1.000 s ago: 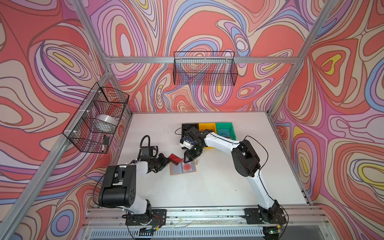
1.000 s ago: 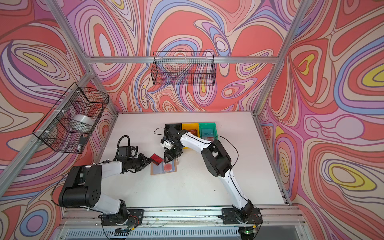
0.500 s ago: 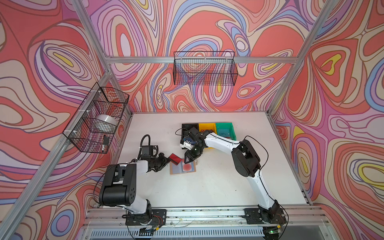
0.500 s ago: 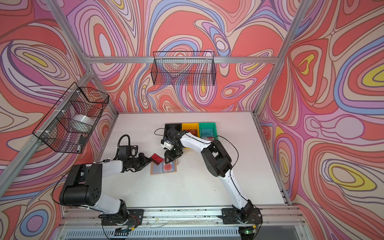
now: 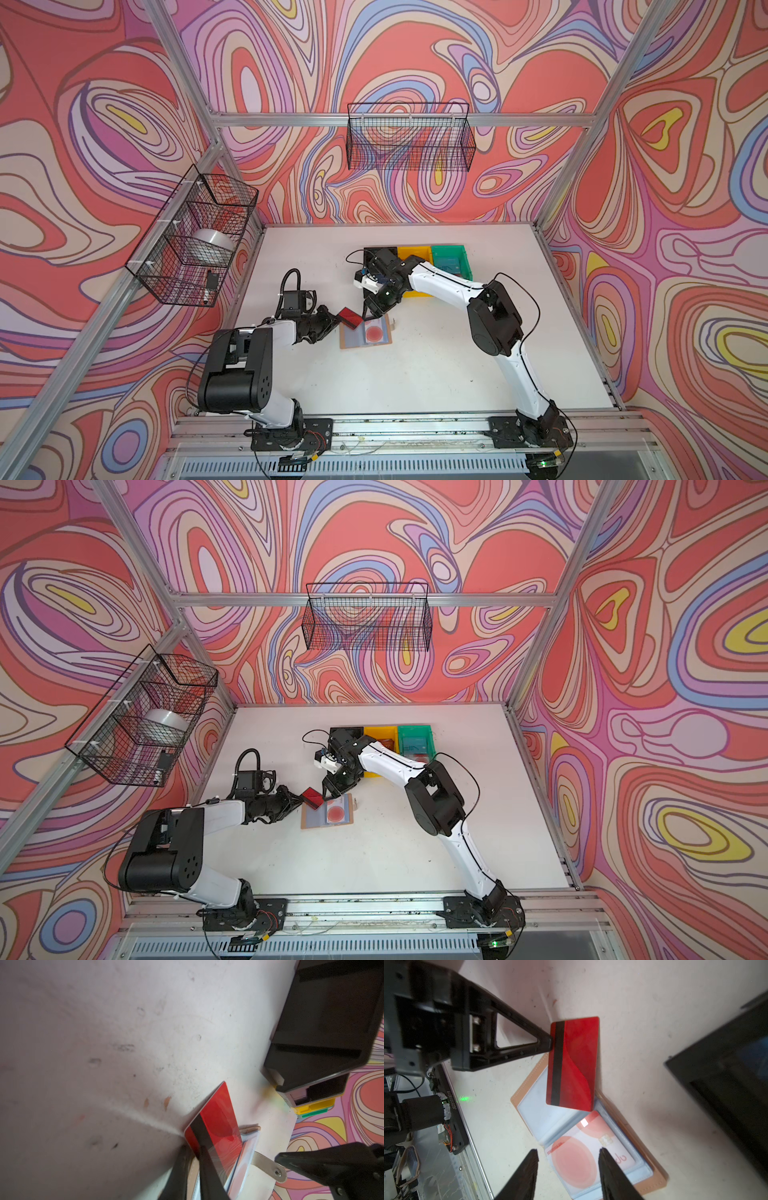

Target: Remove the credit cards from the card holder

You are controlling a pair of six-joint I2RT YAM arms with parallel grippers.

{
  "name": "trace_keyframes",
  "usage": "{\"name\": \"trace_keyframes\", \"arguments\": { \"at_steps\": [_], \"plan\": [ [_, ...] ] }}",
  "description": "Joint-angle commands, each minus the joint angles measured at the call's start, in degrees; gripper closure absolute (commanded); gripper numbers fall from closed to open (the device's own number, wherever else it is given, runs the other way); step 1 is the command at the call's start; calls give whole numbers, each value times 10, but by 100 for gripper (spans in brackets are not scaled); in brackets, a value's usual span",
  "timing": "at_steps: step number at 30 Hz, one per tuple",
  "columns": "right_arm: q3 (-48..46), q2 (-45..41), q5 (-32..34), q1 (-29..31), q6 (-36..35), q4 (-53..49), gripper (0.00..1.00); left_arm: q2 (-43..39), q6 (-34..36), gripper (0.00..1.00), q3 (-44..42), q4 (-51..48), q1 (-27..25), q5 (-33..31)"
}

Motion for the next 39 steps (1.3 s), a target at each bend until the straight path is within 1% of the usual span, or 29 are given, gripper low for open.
{"name": "trace_keyframes", "arguments": {
  "at_steps": [1,7,12,23,39],
  "plan": [
    [34,29,-12,2,-7,-3,50,5,10,84,6,-27,3,-12],
    [69,62,-20,2,-3,-1,50,14,8,84,2,-18,2,-12],
    [77,83,-32,2,6,10,50,18,7,84,2,-15,3,-11],
    [76,111,-62,8,21,35,50,26,8,84,4,-11,3,-8],
    [73,129,-116,11,35,58,50,32,4,84,-2,1,3,-6]
  ]
}}
